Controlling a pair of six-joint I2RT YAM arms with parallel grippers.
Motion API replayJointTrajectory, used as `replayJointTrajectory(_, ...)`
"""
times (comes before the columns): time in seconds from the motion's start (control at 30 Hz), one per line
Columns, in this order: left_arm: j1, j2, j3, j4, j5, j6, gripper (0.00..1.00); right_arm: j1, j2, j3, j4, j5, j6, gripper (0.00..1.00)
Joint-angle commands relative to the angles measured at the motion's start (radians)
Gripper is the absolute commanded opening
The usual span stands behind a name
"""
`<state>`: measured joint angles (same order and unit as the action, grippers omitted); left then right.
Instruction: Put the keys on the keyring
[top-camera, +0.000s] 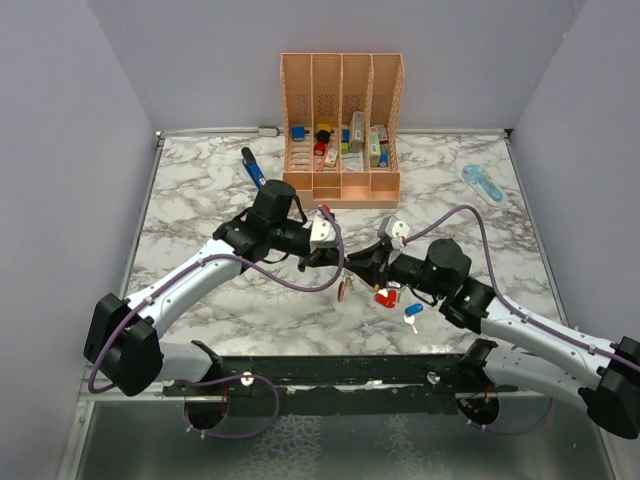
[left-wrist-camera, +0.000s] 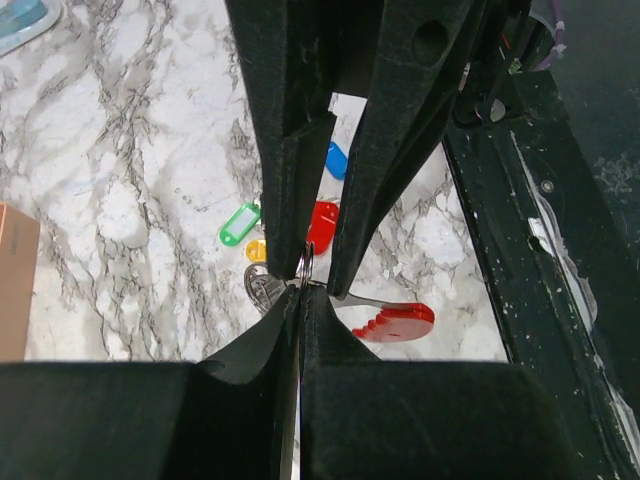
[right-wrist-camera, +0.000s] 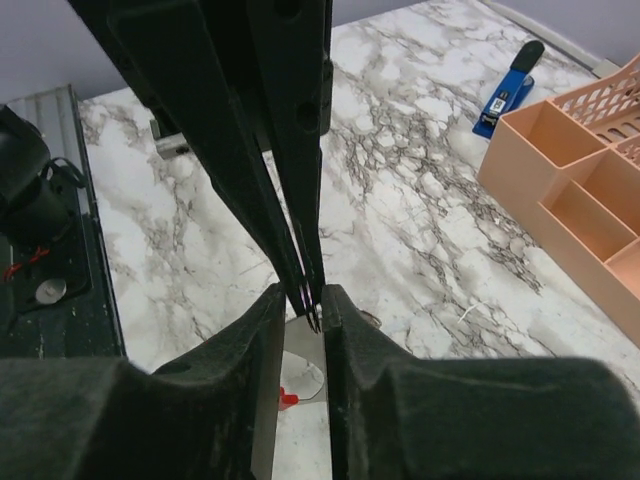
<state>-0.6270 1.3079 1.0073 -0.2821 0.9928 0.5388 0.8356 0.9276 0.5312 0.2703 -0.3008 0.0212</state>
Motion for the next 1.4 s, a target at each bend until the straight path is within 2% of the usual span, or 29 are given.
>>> replayJointTrajectory(0.0,-0.027,-0.015,-0.016,0.083,-0.023,-0.009,0.00,0.008,-0.071,0.075,-0.098,0.113,0.051,0.25)
replayJointTrajectory(0.17,-0.027,-0.038,-0.038,0.065,-0.043,0.039,0.00,0.008,-0.180,0.111,-0.354,0.394,0.134,0.33)
replayJointTrajectory(0.3,-0.027,-0.058,-0.057,0.021,-0.043,0.104,0.00,0.008,-0.234,0.131,-0.574,0.588,0.276,0.38)
replayJointTrajectory(0.37,-0.027,-0.068,-0.069,0.001,-0.044,0.130,0.00,0.008,-0.217,0.137,-0.673,0.630,0.350,0.40)
replayJointTrajectory(0.47,-0.025,-0.081,-0.089,-0.025,-0.032,0.157,0.00,0.007,-0.107,0.149,-0.775,0.593,0.437,0.39)
replayJointTrajectory(0.53,-0.025,-0.092,-0.098,-0.040,-0.020,0.167,0.00,0.007,-0.023,0.141,-0.759,0.523,0.439,0.39)
replayJointTrajectory(0.73,-0.020,-0.125,-0.086,-0.162,-0.002,0.254,0.00,0.007,0.255,0.191,-0.760,0.504,0.454,0.40)
replayJointTrajectory(0.97,-0.018,-0.163,-0.088,-0.211,-0.008,0.296,0.00,0.005,0.331,0.204,-0.678,0.484,0.344,0.36)
replayJointTrajectory(1.37,-0.017,-0.188,-0.099,-0.204,-0.017,0.294,0.00,-0.017,0.526,0.287,-0.685,0.492,0.283,0.29)
